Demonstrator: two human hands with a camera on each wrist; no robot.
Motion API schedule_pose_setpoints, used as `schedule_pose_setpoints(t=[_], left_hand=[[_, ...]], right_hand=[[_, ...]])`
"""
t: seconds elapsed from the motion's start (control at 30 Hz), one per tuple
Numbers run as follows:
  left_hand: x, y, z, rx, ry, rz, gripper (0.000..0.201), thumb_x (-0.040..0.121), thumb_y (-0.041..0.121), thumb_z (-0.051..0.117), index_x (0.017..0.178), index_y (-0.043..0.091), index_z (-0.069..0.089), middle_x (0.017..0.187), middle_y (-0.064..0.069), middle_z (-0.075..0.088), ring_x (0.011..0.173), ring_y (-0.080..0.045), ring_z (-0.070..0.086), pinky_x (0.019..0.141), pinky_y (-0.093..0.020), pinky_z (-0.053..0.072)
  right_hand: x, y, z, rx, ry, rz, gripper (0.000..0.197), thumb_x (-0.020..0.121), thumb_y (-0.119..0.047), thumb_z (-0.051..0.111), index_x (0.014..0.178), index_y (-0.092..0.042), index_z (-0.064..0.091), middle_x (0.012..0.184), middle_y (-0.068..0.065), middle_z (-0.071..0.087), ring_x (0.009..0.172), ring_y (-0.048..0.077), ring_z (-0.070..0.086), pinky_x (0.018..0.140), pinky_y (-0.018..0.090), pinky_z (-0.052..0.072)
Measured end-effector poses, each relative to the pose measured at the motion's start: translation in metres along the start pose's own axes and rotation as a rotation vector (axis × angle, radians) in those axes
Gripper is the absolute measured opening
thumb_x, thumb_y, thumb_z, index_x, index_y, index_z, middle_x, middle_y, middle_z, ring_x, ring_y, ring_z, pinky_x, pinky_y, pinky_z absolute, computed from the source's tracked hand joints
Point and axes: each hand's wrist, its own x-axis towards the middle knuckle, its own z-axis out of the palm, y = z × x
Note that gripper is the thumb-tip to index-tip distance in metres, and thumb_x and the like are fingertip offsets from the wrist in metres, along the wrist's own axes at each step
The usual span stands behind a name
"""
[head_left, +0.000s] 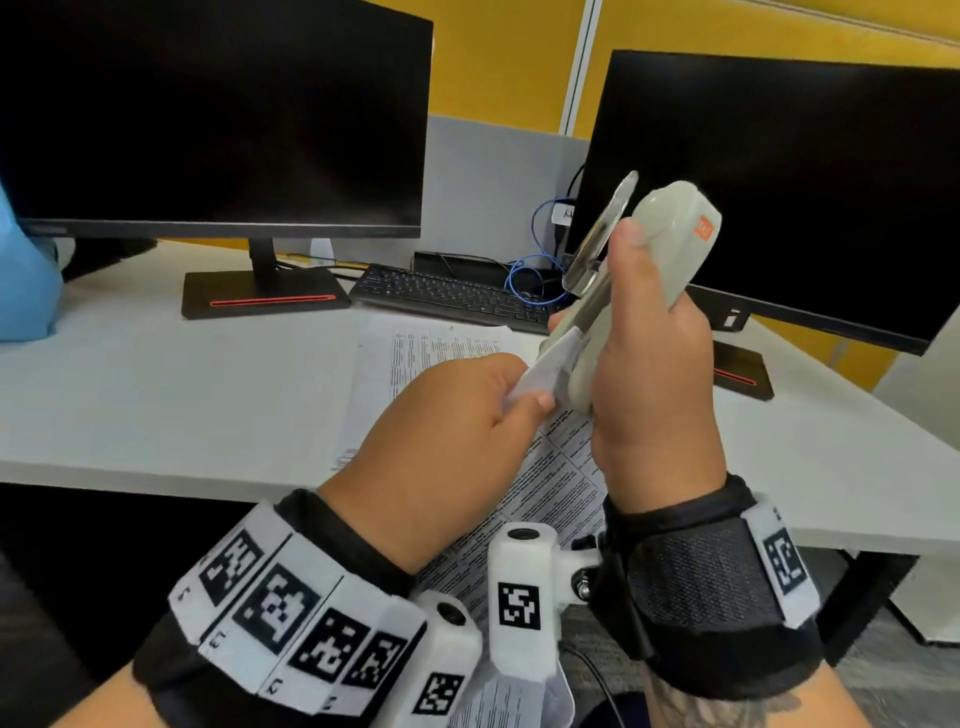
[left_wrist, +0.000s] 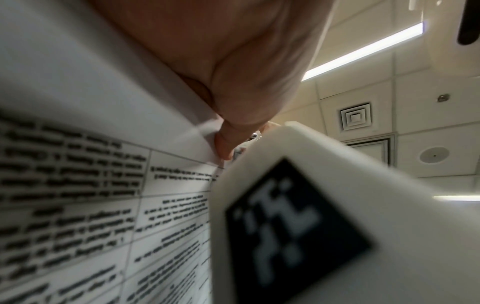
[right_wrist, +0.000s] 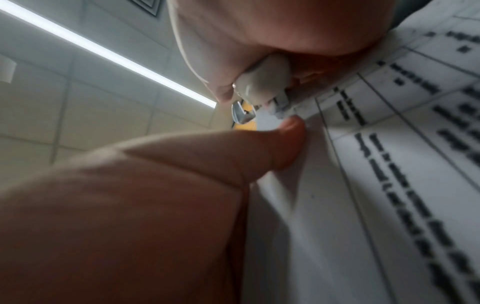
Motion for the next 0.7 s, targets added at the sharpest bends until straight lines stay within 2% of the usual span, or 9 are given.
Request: schedule_pose_setpoints(t=[0.1, 0.17, 0.23, 0.3, 0.33, 0.37, 0.53, 0.7], left_hand=[[0.001, 0.002, 0.003, -0.009, 0.008, 0.001, 0.034, 0.096, 0.035, 0.051, 0.067, 0.017, 0.048, 0.059, 0.002, 0.051, 0.057, -0.016, 0.048, 0.057, -0.038, 0.042], [0.000, 0.003, 0.005, -0.022, 0.021, -0.005, 0.027, 0.094, 0.035, 0.055, 0.072, 0.020, 0.051, 0.062, 0.003, 0.055, 0.058, -0.013, 0.051, 0.057, -0.035, 0.042], [-0.002, 0.005, 0.005, -0.097, 0.024, -0.040, 0.016, 0.086, 0.041, 0.064, 0.085, 0.028, 0.056, 0.075, 0.009, 0.063, 0.065, -0.005, 0.057, 0.059, -0.029, 0.046], [-0.004, 0.007, 0.004, -0.129, -0.007, -0.055, 0.030, 0.076, 0.051, 0.070, 0.098, 0.035, 0.057, 0.090, 0.016, 0.064, 0.074, 0.001, 0.060, 0.064, -0.023, 0.047], [-0.004, 0.008, 0.004, -0.111, -0.020, -0.035, 0.033, 0.075, 0.053, 0.069, 0.100, 0.035, 0.057, 0.092, 0.017, 0.064, 0.076, 0.002, 0.060, 0.065, -0.023, 0.048], [-0.003, 0.010, 0.003, -0.080, -0.023, -0.003, 0.032, 0.076, 0.053, 0.067, 0.099, 0.033, 0.059, 0.090, 0.015, 0.064, 0.076, 0.000, 0.060, 0.065, -0.025, 0.049], [0.000, 0.015, 0.005, -0.011, 0.014, 0.106, 0.023, 0.083, 0.047, 0.064, 0.085, 0.024, 0.062, 0.074, 0.008, 0.062, 0.069, -0.008, 0.057, 0.061, -0.033, 0.047], [0.003, 0.013, 0.010, 0.062, 0.024, 0.108, 0.011, 0.086, 0.033, 0.066, 0.084, 0.024, 0.061, 0.071, 0.006, 0.061, 0.067, -0.008, 0.055, 0.057, -0.026, 0.040]], right_hand=[[-0.001, 0.000, -0.001, -0.028, 0.024, -0.065, 0.025, 0.094, -0.044, 0.056, 0.077, -0.028, 0.065, 0.068, -0.017, 0.066, 0.071, -0.002, 0.064, 0.070, 0.023, 0.054], [0.000, 0.000, -0.002, -0.024, 0.033, -0.090, 0.025, 0.093, -0.045, 0.057, 0.078, -0.027, 0.065, 0.067, -0.017, 0.065, 0.070, -0.003, 0.063, 0.066, 0.021, 0.052], [0.001, 0.000, -0.004, -0.029, 0.039, -0.099, 0.027, 0.087, -0.049, 0.056, 0.078, -0.025, 0.065, 0.065, -0.014, 0.063, 0.067, 0.002, 0.063, 0.063, 0.024, 0.053], [0.001, 0.001, -0.006, -0.026, 0.046, -0.088, 0.030, 0.083, -0.052, 0.056, 0.077, -0.023, 0.064, 0.066, -0.004, 0.062, 0.066, 0.012, 0.065, 0.062, 0.032, 0.055], [0.002, 0.001, -0.007, -0.011, 0.047, -0.078, 0.033, 0.082, -0.052, 0.057, 0.078, -0.020, 0.064, 0.068, 0.001, 0.061, 0.067, 0.018, 0.065, 0.062, 0.036, 0.055], [0.002, 0.002, -0.007, 0.007, 0.045, -0.071, 0.034, 0.081, -0.051, 0.057, 0.078, -0.018, 0.064, 0.069, 0.004, 0.060, 0.067, 0.021, 0.064, 0.062, 0.037, 0.055], [0.004, 0.001, -0.010, 0.083, 0.059, -0.050, 0.036, 0.077, -0.049, 0.062, 0.084, -0.013, 0.062, 0.068, 0.003, 0.055, 0.066, 0.019, 0.060, 0.059, 0.033, 0.051], [0.005, 0.007, -0.012, 0.074, 0.062, -0.028, 0.047, 0.072, -0.059, 0.065, 0.085, -0.014, 0.062, 0.070, 0.007, 0.055, 0.066, 0.021, 0.058, 0.058, 0.032, 0.049]])
